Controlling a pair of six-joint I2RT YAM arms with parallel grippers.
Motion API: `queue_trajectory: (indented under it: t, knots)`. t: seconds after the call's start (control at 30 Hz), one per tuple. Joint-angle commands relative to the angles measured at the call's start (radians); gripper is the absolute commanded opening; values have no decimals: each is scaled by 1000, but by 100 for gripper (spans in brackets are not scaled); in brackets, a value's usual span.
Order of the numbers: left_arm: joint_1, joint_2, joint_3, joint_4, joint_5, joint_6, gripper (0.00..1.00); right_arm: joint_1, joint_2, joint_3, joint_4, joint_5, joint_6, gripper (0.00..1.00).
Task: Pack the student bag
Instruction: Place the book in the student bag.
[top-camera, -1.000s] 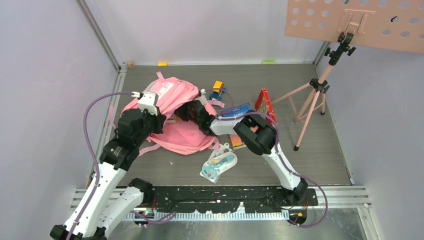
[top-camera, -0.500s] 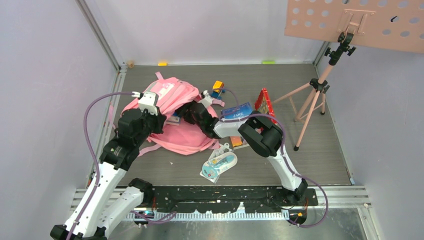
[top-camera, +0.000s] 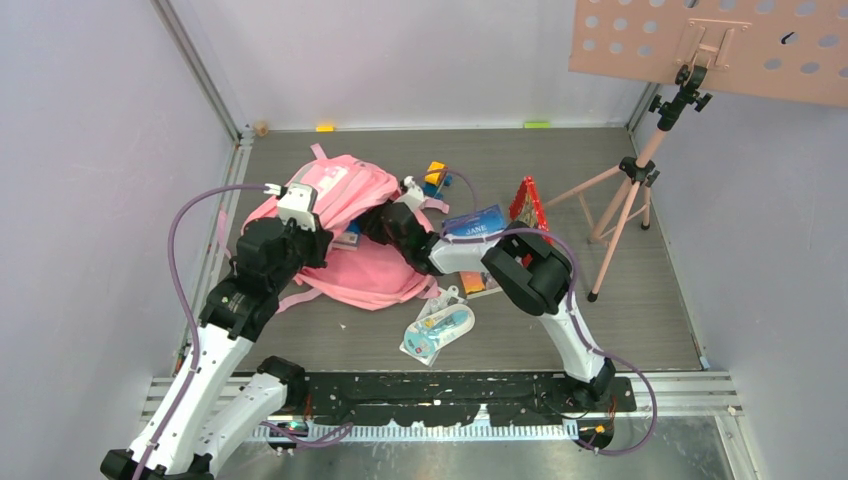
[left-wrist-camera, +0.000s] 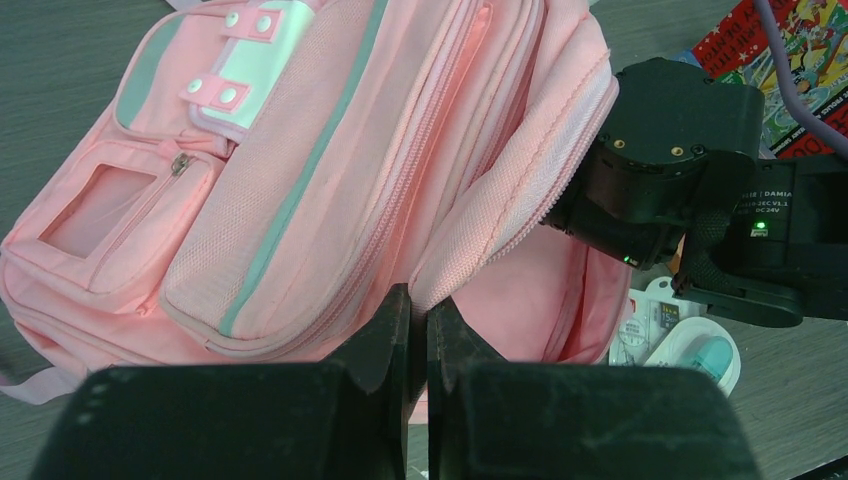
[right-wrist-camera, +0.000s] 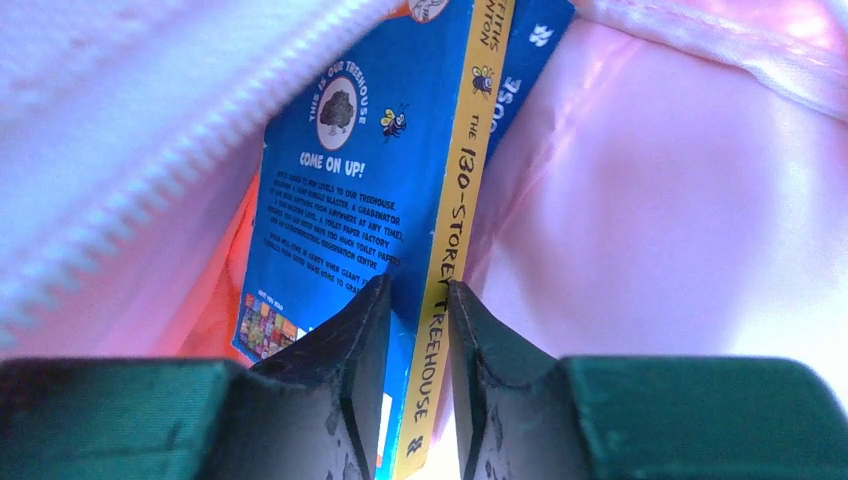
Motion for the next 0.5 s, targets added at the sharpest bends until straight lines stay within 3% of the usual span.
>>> queue_trajectory:
  t: [0.0,0.27,0.47]
  knots:
    - [1,-25,22,118,15,-14,0,21,32,93,19,-23,-34,31]
    - [2,-22,22,118,17,-14,0,44,163,299,-6,-40,-82,28]
    - [1,-24,20,116,15,-14,0,52,172,331,-23,-39,-112,28]
